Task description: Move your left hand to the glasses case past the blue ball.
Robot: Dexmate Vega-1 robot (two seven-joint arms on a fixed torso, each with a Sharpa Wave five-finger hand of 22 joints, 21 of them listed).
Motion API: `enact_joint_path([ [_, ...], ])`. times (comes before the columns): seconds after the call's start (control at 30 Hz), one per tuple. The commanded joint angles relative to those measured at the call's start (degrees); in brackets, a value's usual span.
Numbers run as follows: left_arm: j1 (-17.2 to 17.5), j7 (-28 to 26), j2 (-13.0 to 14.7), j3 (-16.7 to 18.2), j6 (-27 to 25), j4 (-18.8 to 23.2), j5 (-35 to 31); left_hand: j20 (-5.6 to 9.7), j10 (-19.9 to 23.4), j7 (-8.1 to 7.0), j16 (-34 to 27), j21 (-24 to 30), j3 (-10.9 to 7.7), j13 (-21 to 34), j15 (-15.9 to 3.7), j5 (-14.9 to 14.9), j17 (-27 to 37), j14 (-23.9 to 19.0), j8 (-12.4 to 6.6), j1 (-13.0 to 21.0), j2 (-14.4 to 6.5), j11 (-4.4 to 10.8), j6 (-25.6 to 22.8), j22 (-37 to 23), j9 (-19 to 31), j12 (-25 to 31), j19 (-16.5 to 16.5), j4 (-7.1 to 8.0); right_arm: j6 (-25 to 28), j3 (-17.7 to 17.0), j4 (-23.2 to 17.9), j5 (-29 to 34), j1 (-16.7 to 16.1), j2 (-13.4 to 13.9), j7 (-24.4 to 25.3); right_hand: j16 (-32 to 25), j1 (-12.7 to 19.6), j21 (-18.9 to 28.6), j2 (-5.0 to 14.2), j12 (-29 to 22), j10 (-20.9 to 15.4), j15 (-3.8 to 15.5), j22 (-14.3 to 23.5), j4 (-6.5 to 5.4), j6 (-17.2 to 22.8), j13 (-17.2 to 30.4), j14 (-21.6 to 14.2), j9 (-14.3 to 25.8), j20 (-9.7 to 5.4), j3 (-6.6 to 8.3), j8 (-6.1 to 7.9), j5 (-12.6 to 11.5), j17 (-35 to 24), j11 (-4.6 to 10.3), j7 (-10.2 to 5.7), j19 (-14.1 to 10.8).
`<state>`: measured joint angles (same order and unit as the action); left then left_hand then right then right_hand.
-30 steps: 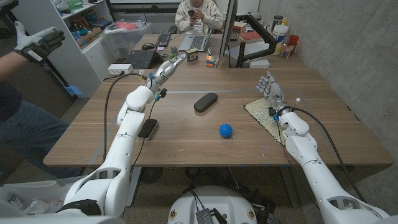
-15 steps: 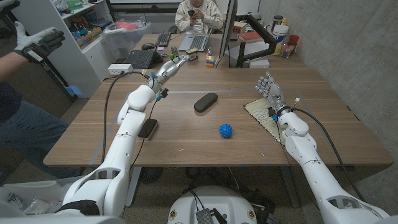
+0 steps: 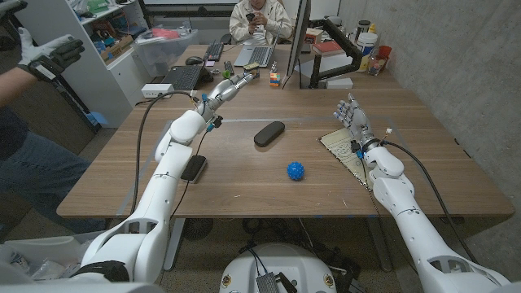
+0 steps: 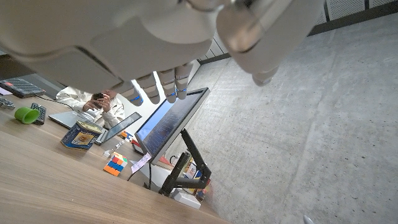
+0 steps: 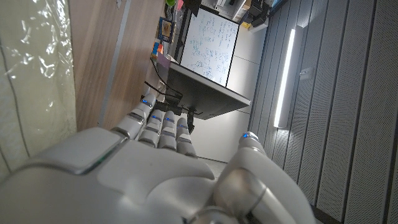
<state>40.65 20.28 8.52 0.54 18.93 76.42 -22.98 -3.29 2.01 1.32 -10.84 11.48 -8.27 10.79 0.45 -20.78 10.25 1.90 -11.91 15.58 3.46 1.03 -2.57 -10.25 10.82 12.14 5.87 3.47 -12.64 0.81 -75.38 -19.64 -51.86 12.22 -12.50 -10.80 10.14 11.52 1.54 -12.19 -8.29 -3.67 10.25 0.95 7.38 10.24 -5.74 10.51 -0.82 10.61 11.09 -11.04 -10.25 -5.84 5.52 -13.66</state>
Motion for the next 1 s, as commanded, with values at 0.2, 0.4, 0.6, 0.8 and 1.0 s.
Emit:
enact_joint_path([
  [0.2, -0.96, -1.88, 1.27, -2.51, 1.32, -0.37, -4.09, -0.39, 0.74, -0.34, -0.33, 0.25, 0.06, 0.21, 0.01, -0.32, 0.31, -0.22, -0.11, 0.87, -0.05, -0.21, -0.49, -0.22, 0.06, 0.34, 0.12, -0.31, -0.07, 0.12, -0.22, 0.25, 0.4, 0.34, -0.15, 0.05, 0.17, 0.08, 0.44, -0.01, -0.14, -0.06, 0.29, 0.02, -0.21, 0.24, -0.6, 0.1, 0.38, -0.34, -0.04, -0.29, -0.32, -0.04, -0.32, -0.16],
  [0.4, -1.79, -2.11, 1.42, -3.22, 1.47, -1.03, -4.74, -0.58, 0.88, -0.38, -0.34, 0.24, 0.15, 0.22, -0.08, -0.33, 0.32, -0.34, -0.11, 0.99, -0.1, -0.15, -0.61, -0.23, 0.07, 0.35, 0.11, -0.32, -0.22, 0.04, 0.22, 0.09, 0.74, 0.37, -0.4, 0.06, 0.17, 0.07, 0.45, 0.01, -0.15, -0.1, 0.29, 0.04, -0.24, 0.24, -0.6, 0.1, 0.38, -0.37, -0.05, -0.29, -0.32, -0.05, -0.33, -0.16],
  [0.6, -2.71, -2.59, 1.67, -4.01, 1.76, -1.9, -5.68, -0.78, 0.7, -0.5, -0.31, 0.24, 0.22, 0.23, 0.12, -0.35, 0.32, -0.33, -0.06, 1.08, -0.14, -0.3, -0.55, -0.23, 0.08, 0.24, 0.11, -0.32, -0.44, -0.14, 0.9, -0.02, 1.08, 0.28, -0.51, 0.06, 0.15, 0.07, 0.45, 0.02, -0.17, -0.06, 0.29, 0.06, -0.22, 0.24, -0.61, 0.1, 0.38, -0.4, -0.04, -0.29, -0.32, -0.08, -0.32, -0.17],
  [0.8, -3.68, -3.35, 1.84, -4.89, 2.28, -3.35, -6.63, -0.94, 0.57, -0.99, -0.25, 0.26, 0.28, 0.24, 0.28, -0.37, 0.34, -0.24, -0.11, 1.18, -0.21, -0.32, -0.77, -0.24, 0.09, 0.15, 0.05, -0.33, -0.94, -0.25, 1.64, 0.0, 1.46, 0.13, -0.68, 0.05, 0.15, 0.06, 0.46, 0.02, -0.21, -0.09, 0.29, 0.07, -0.14, 0.24, -0.63, 0.1, 0.4, -0.42, -0.01, -0.29, -0.32, -0.08, -0.27, -0.15],
  [1.0, -4.43, -4.33, 2.33, -6.03, 3.06, -4.31, -8.24, -1.09, 0.56, -1.3, -0.23, 0.26, 0.34, 0.25, 0.28, -0.39, 0.34, -0.23, -0.16, 1.28, -0.27, -0.18, -0.98, -0.25, 0.1, 0.13, 0.03, -0.33, -1.31, -0.32, 2.42, 0.01, 1.91, -0.1, -0.83, 0.05, 0.13, 0.06, 0.46, 0.04, -0.2, -0.09, 0.29, 0.09, -0.15, 0.24, -0.65, 0.1, 0.37, -0.46, -0.02, -0.29, -0.32, -0.1, -0.29, -0.16],
])
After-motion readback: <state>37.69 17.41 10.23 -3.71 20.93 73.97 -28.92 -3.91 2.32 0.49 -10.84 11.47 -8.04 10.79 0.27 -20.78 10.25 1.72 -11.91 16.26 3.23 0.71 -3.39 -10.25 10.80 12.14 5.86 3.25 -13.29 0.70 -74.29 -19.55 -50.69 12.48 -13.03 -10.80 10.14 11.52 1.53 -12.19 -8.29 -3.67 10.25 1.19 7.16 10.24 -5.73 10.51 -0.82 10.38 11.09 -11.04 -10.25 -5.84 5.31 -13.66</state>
